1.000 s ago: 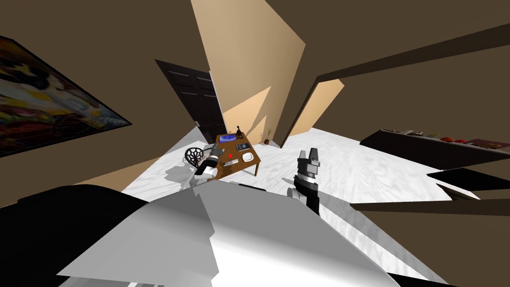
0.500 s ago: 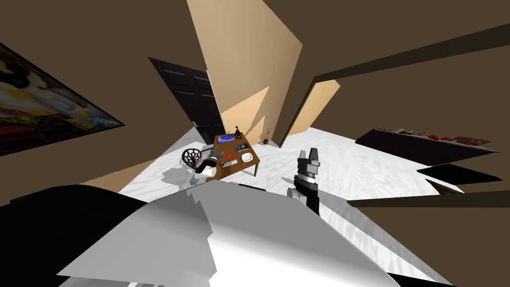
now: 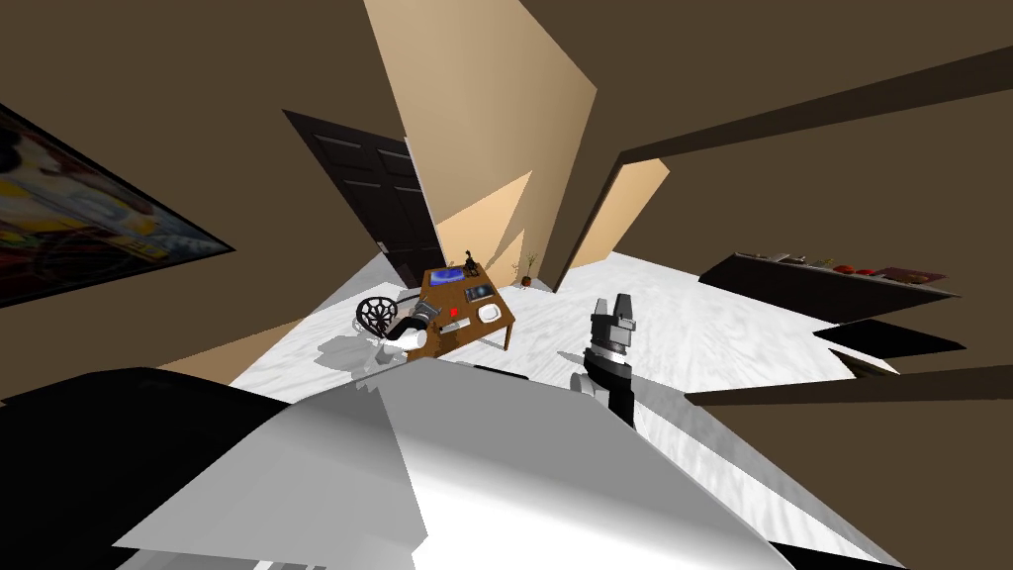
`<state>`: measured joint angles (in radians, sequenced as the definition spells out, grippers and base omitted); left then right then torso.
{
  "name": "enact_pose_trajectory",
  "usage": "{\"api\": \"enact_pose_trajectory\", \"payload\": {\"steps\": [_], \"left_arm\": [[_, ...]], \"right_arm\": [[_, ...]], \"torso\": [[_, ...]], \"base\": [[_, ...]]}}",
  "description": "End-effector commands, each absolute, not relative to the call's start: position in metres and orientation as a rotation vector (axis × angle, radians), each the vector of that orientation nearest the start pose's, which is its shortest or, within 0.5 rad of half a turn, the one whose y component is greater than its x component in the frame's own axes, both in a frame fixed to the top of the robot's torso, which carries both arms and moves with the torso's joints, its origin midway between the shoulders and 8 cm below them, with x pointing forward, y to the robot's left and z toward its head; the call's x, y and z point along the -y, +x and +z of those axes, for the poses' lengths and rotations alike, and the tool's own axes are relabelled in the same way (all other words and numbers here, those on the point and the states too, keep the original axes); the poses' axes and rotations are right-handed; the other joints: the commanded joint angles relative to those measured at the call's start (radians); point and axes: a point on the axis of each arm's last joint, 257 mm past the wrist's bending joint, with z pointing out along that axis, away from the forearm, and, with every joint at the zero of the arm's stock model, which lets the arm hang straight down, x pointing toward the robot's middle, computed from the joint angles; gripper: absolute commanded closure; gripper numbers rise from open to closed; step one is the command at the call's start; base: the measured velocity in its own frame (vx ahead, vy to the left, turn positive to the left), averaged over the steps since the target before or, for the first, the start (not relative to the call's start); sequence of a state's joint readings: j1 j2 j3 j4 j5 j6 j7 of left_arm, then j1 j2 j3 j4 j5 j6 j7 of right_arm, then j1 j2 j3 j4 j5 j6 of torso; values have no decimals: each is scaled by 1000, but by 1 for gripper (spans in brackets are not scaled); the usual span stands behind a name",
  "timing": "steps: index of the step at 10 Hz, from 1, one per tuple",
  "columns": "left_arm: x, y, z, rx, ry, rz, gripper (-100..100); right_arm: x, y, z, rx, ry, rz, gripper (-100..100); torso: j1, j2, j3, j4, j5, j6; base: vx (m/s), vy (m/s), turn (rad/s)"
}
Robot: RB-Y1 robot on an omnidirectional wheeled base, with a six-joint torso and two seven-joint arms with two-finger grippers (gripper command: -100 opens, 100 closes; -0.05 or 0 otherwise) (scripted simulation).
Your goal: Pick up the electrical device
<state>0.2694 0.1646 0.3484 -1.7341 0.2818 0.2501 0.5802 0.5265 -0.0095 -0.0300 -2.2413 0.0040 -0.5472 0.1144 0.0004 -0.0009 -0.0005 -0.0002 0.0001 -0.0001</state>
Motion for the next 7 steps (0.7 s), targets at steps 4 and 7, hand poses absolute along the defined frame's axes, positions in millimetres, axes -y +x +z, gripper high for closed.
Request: {"api": "enact_pose_trajectory", "payload": {"steps": [4,7], "left_arm": [[-495,402,-338,-418,-2167,-1163,-100],[-500,395,-358,-361,-2255,-1134,-100]], "right_arm": [[291,339,8,-659,612,1151,0],[291,339,8,-659,612,1151,0]], "torso": [[0,0,0,0,0,0],[0,0,0,0,0,0]], "base": [[9,3,-32],[7,2,-24]]}}
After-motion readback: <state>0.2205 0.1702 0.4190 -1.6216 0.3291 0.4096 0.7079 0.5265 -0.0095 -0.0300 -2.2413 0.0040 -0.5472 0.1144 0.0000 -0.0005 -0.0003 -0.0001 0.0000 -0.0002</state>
